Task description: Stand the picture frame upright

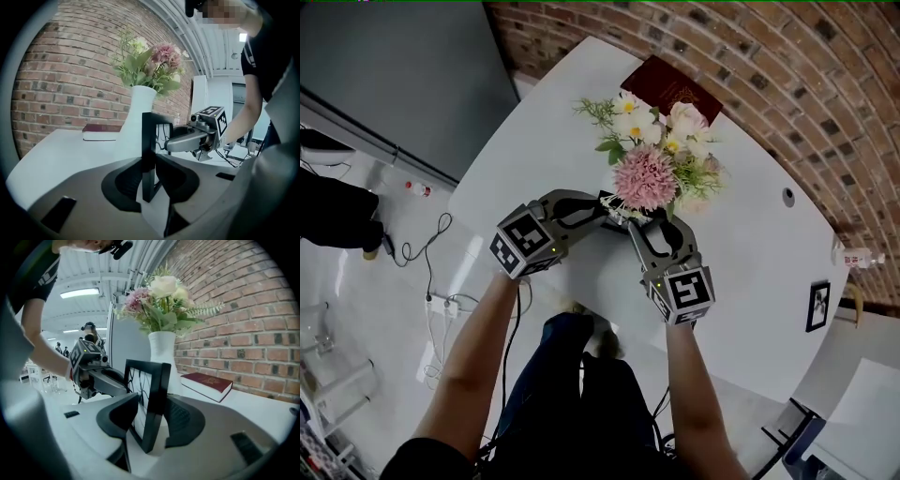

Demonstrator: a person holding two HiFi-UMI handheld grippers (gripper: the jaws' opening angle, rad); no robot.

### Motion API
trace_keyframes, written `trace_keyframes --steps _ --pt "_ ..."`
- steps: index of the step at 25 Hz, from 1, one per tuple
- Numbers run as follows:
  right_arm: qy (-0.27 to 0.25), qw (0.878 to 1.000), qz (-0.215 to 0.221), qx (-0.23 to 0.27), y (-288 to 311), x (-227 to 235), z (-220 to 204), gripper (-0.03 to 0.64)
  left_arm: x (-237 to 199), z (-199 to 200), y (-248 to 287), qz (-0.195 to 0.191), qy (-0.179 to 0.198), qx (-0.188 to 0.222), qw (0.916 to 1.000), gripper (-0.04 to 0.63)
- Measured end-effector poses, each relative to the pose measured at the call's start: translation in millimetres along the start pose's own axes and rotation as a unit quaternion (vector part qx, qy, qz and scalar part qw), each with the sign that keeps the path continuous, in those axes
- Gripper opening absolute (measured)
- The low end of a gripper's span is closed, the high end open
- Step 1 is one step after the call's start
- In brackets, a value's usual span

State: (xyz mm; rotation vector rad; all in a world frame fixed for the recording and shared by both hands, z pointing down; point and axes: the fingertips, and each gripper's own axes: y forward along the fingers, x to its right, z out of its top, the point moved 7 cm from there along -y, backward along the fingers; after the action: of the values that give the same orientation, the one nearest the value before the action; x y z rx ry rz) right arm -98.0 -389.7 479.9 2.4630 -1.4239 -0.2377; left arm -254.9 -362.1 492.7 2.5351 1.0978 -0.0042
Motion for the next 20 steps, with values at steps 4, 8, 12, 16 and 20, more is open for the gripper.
trace_keyframes --steps 4,8,12,16,20 --pt "-0.011 1.000 -0.016 0.001 3.4 0.8 1.9 0.181 -4.1 0.6 -0.1 0.008 0.005 0.004 1.0000 0.095" --pt "-0.020 0.999 -0.031 0.002 6.8 1.9 4.2 0.186 -7.3 2.6 0.7 0.016 0.016 0.001 0.9997 0.095" --pt "-0.011 0.999 -0.035 0.001 8.3 2.8 3.4 0.187 -9.5 3.6 1.0 0.015 0.018 -0.001 0.9997 0.095" --pt "0.005 0.999 -0.040 0.004 8.7 3.4 3.2 0.187 -11.6 4.0 0.8 0.013 0.014 -0.002 0.9998 0.095" --pt "0.021 0.999 -0.046 0.006 8.6 3.2 1.8 0.186 -13.1 3.0 -0.3 0.021 0.011 0.000 0.9997 0.096"
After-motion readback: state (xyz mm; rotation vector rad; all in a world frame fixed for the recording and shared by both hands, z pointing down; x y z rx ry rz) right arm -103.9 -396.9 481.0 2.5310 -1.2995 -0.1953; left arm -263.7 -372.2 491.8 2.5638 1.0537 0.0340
